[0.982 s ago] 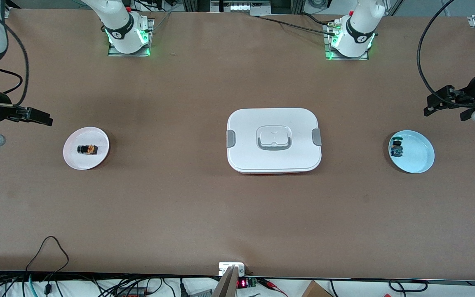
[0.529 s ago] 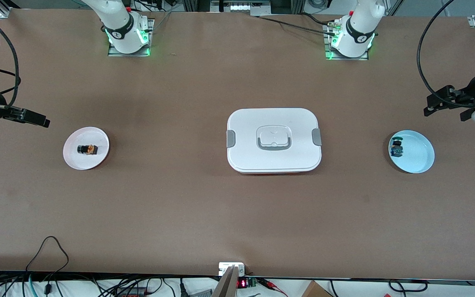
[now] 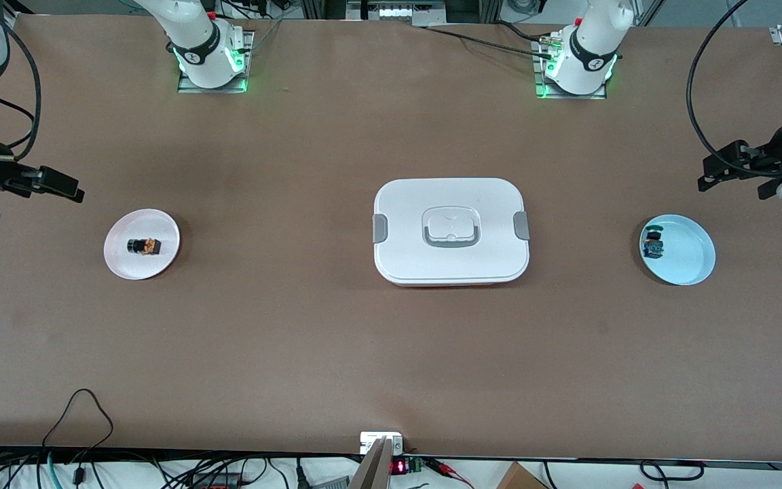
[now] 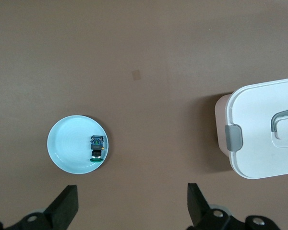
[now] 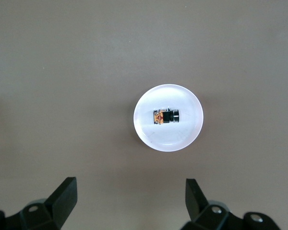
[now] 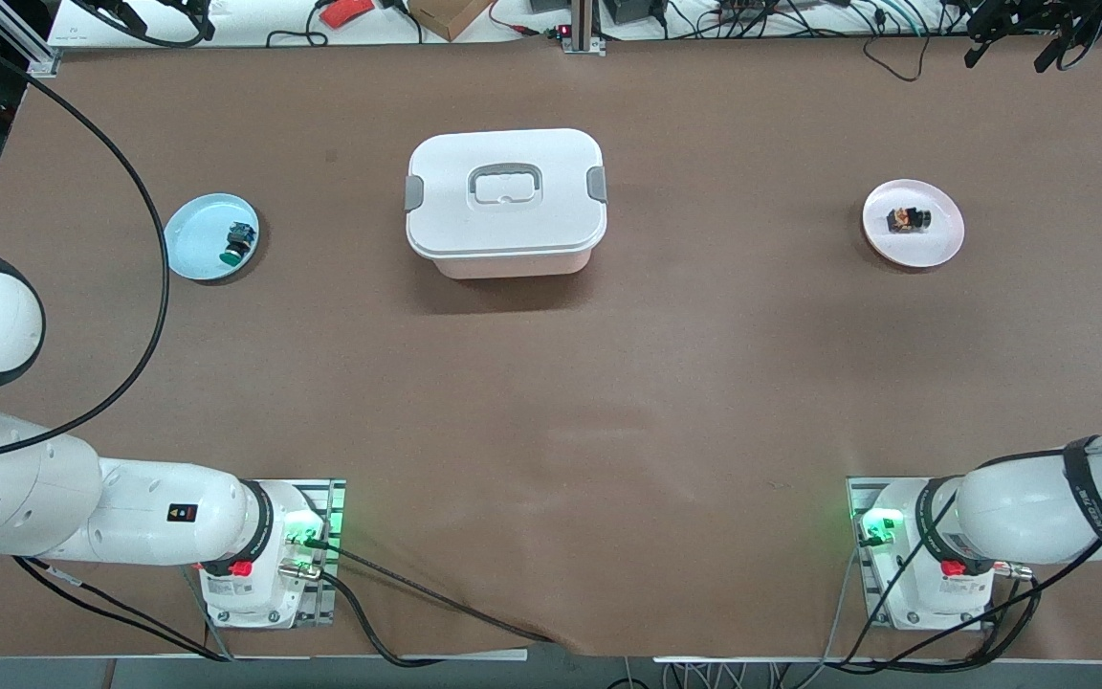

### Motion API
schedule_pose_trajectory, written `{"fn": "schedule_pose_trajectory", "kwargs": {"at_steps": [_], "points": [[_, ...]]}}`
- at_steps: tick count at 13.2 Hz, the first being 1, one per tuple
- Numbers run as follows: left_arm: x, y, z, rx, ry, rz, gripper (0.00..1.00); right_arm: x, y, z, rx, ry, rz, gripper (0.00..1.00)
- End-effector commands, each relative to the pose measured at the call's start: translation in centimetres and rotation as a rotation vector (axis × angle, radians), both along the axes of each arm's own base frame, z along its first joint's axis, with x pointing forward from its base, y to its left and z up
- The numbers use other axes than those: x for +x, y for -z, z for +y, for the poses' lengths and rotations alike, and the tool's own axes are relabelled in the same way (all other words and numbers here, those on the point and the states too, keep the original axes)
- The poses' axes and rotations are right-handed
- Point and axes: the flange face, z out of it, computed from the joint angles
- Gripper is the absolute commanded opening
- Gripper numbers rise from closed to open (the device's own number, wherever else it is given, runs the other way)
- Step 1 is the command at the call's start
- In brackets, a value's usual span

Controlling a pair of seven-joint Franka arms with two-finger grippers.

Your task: Transfer orange switch to right arm and place

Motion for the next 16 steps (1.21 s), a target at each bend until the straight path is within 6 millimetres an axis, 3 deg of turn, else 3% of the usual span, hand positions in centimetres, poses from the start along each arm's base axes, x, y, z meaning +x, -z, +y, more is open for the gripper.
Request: {"fn": "schedule_pose_trajectory", "kwargs": {"at_steps": [1, 4, 8, 16], "points": [[0.3, -0.5, 0.0, 0.013, 0.003, 0.002, 1.00, -0.4, -0.8, 0.6, -0.015, -0.029, -0.019, 1.00], [0.3, -0.5, 0.0, 0.013, 0.003, 0.002, 1.00, -0.6, -0.9, 0.5, -0.005, -0.042, -0.002, 1.00], [0.3, -0.5, -0.2, 0.013, 0.006, 0.002, 1.00, -0.8, -4.9, 0.3, -0.007, -0.045, -0.026, 1.00], [0.3, -0.5, -0.1, 0.011, 0.003, 0.002, 1.00, -0.9, -5.2, 0.7, -0.009, -0.051, -0.020, 1.00]]}}
